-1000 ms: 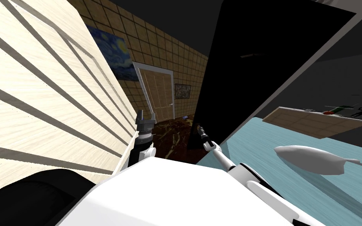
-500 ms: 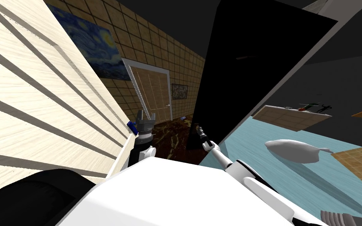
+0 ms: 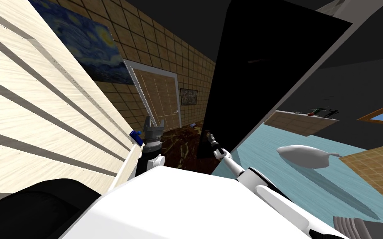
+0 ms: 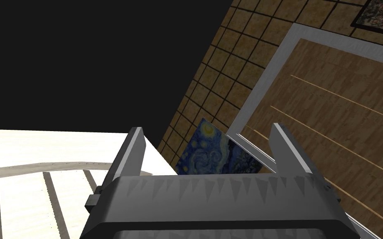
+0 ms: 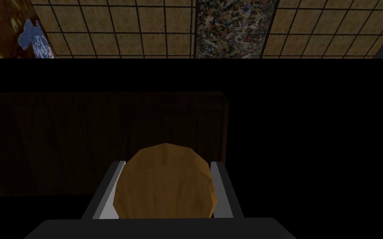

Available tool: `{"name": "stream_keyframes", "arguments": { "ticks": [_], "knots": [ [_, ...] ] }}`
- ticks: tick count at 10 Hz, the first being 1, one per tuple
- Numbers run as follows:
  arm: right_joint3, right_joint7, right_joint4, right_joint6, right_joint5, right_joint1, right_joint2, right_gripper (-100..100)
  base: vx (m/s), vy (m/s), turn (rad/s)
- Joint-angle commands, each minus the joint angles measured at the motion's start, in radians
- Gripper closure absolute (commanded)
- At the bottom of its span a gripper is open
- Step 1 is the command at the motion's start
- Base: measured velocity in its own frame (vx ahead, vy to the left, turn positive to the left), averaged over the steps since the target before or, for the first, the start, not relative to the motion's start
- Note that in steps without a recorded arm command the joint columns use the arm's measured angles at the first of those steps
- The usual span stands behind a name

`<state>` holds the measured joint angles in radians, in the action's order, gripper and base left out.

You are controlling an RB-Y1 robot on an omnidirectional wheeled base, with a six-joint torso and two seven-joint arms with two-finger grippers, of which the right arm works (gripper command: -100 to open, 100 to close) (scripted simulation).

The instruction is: Push the door open

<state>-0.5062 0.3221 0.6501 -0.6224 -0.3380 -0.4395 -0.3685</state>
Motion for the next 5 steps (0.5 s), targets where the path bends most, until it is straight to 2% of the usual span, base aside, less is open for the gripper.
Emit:
{"name": "stream_keyframes", "arguments": {
  "ticks": [1,3,5],
  "knots": [
    [0.002,0.007,-0.03,-0.009,-0.005,-0.008,-0.011,100,0.052,0.041,-0.058],
    [-0.015,0.013,-0.055,-0.02,-0.013,-0.023,-0.006,100,0.063,0.04,-0.111],
    [-0.049,0.025,-0.105,-0.044,-0.03,-0.053,0.005,100,0.149,0.092,-0.278]
  ]
}}
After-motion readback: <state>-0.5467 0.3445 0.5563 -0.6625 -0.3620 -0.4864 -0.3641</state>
